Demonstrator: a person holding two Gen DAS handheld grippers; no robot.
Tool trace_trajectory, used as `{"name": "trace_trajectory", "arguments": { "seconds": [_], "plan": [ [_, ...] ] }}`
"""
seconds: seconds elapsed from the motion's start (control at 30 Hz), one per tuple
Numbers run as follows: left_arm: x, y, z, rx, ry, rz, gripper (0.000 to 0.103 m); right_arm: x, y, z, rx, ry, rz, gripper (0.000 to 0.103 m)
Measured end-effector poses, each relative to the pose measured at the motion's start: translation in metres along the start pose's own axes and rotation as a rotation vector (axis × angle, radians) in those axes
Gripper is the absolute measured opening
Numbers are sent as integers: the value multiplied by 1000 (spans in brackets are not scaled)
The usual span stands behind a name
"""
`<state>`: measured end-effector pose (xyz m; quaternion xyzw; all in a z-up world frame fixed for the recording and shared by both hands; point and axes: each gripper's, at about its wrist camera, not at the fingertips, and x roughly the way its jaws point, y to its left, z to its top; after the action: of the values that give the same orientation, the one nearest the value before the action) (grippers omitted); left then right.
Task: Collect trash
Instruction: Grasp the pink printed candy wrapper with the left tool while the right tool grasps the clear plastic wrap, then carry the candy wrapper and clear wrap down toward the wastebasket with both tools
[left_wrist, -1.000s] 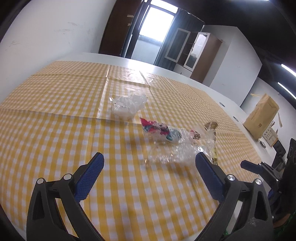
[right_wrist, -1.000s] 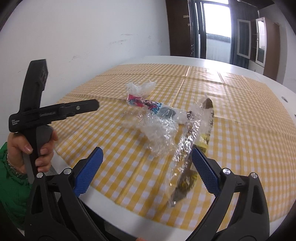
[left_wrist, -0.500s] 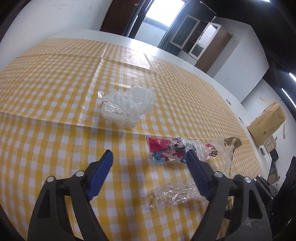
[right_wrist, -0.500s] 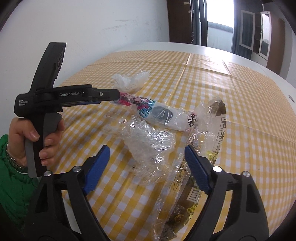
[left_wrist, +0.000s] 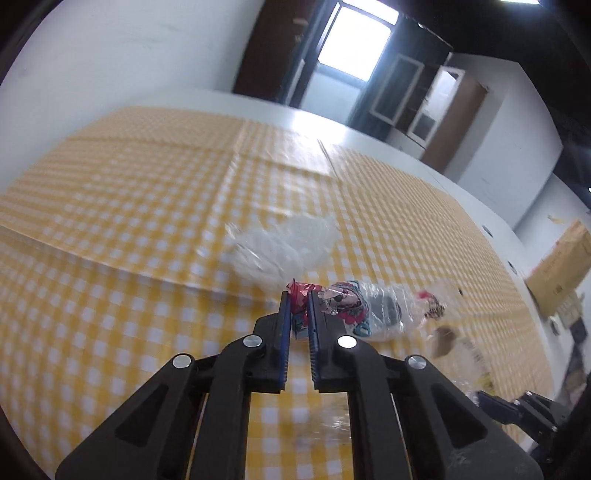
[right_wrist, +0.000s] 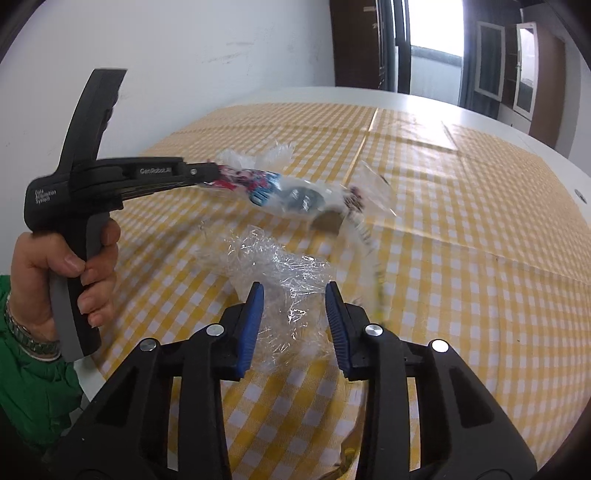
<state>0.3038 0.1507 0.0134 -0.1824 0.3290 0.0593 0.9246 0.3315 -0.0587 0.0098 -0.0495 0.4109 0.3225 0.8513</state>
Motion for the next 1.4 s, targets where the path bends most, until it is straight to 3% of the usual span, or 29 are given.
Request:
{"name": "trace_trajectory", "arguments": {
  "seconds": [0.13,0.43,1.03,1.4],
  "plan": [
    [-20,9,7,-44,-54,32,7,-19,-2,-3,31,-52,-1,32],
    [-72,13,5,-69,-124,9,7,-66,-1,-7,77,-144,14,32],
    [-195,13,-54,-6,-244,-66,7,-127,32,-52,78,-230,18,32],
    [-237,11,-93,49,-279,-65,7,-154,47,-86,57,-244,-13,32]
  ]
}}
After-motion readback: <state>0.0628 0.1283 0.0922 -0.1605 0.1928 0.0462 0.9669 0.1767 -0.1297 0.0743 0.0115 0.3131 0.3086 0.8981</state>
